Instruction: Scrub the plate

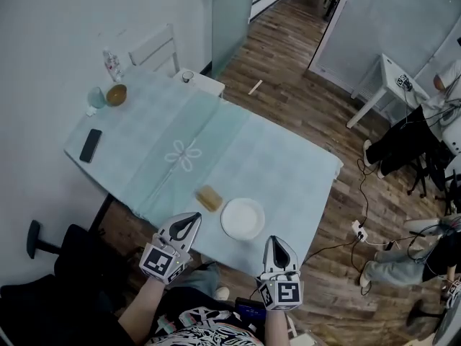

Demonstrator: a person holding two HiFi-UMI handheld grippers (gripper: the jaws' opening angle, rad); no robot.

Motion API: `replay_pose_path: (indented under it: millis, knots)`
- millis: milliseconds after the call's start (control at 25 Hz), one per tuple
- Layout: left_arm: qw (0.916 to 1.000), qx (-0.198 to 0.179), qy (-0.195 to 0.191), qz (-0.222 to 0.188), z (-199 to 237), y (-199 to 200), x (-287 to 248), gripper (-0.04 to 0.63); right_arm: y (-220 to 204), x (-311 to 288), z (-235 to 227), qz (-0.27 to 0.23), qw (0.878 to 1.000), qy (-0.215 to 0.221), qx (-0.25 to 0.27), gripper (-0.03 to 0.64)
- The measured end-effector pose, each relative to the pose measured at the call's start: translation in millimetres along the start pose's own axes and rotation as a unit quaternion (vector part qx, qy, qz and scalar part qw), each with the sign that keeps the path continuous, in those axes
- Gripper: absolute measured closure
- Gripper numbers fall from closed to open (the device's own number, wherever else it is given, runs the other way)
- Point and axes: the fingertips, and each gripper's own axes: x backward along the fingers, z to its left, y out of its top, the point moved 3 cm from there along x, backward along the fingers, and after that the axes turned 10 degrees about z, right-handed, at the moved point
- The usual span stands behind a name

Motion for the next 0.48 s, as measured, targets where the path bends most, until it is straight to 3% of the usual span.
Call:
replay_pose_path:
  millis: [240, 400, 480]
  knots:
    - [0.9996, -0.01, -0.011, 0.024, 22, -9, -28, 0.572, -4, -30, -8, 0.031, 0.999, -0.006, 0.007, 0.621]
    - [0.9995, 0.021, -0.007, 0.023, 29, -12, -37, 0.572, -6, -38, -16, 0.041, 0.999, -0.004, 0.01, 0.621]
    - [0.9993, 0.019, 0.002, 0.033, 30, -15, -44, 0.572, -6, -43, -22, 0.041, 0.999, 0.001, 0.01, 0.621]
